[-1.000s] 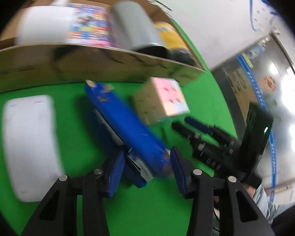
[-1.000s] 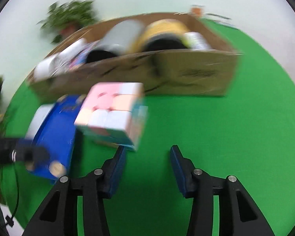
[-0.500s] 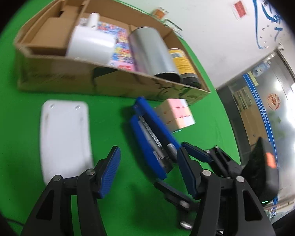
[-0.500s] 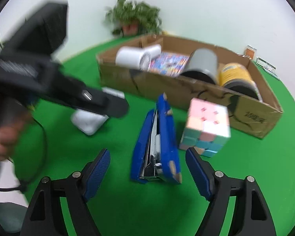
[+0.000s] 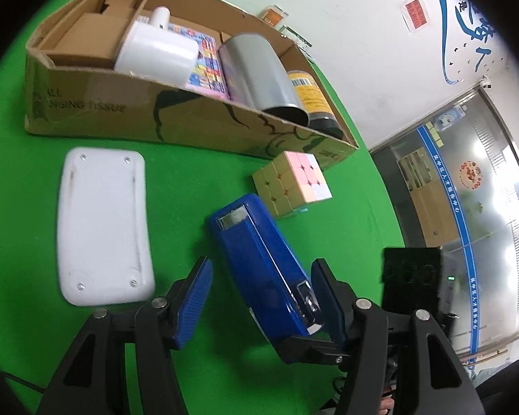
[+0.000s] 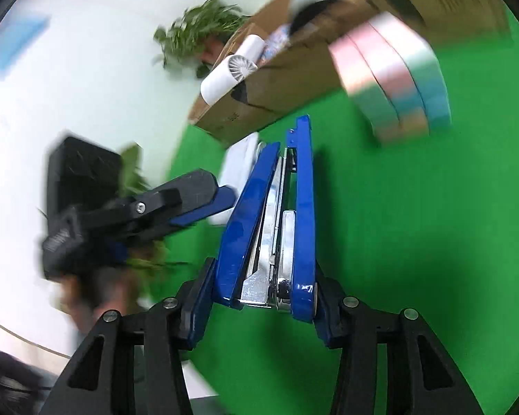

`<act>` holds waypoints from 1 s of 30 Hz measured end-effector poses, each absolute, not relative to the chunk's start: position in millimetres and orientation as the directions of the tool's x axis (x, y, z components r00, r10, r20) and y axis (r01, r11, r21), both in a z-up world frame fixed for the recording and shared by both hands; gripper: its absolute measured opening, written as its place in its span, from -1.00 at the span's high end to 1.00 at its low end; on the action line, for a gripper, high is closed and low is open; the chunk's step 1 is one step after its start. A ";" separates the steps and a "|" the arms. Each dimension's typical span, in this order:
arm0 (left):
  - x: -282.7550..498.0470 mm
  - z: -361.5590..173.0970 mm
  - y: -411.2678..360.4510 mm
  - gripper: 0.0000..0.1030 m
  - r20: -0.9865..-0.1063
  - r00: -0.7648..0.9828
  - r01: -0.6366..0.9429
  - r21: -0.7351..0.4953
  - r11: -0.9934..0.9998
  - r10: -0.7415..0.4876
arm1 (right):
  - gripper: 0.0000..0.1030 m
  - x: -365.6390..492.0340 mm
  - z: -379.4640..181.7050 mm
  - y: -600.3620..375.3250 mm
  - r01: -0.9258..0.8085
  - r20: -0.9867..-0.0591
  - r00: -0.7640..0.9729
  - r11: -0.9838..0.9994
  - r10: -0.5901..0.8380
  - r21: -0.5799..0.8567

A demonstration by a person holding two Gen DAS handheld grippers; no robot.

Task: Organize rigid objects
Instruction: 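Move the right gripper to the blue stapler and grasp it, then lift the blue stapler with the right gripper while the left gripper grasps it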

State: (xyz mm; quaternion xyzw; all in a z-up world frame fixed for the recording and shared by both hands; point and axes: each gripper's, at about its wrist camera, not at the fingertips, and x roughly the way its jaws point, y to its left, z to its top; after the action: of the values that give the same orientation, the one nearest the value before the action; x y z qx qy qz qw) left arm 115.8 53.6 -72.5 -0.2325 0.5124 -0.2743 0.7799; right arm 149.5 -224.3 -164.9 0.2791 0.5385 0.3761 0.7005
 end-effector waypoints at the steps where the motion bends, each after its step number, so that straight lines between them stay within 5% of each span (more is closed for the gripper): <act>1: 115.3 -74.4 51.7 -0.14 -0.673 0.318 0.186 -0.647 0.740 -0.668 | -0.09 146.6 -166.9 -231.0 -0.220 -0.561 0.170 0.586 0.810 0.780; 6: 111.4 -85.7 42.6 -0.14 -0.677 0.281 0.169 -0.663 0.730 -0.680 | -0.63 139.7 -137.3 -246.9 -0.296 -0.676 0.351 0.762 0.648 0.576; 11: 110.2 -94.5 33.9 -0.14 -0.679 0.259 0.161 -0.671 0.724 -0.687 | -0.73 108.6 -103.8 -226.1 -0.508 -0.709 0.474 0.820 0.522 0.264; 17: 107.0 -99.9 32.6 -0.14 -0.683 0.257 0.149 -0.671 0.727 -0.683 | -0.48 107.3 -120.6 -189.9 -0.544 -0.777 0.505 0.838 0.376 0.052; 20: 106.1 -103.5 33.3 -0.14 -0.680 0.257 0.136 -0.679 0.722 -0.687 | -0.10 106.7 -130.3 -172.3 -0.509 -0.792 0.562 0.855 0.239 -0.103; 26: 104.9 -111.1 34.2 -0.14 -0.671 0.247 0.125 -0.693 0.710 -0.699 | -0.05 111.6 -127.4 -177.7 -0.479 -0.801 0.523 0.878 0.291 0.007; 30: 107.6 -112.2 39.0 -0.14 -0.647 0.246 0.117 -0.720 0.684 -0.722 | -0.05 123.6 -120.0 -197.0 -0.417 -0.803 0.445 0.885 0.397 0.206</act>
State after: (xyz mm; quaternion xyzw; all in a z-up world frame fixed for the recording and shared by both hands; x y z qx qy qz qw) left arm 107.6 39.0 -112.2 -0.2779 0.5444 -0.2839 0.7387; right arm 123.6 -197.0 -120.0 -0.0109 0.4694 0.2396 0.8498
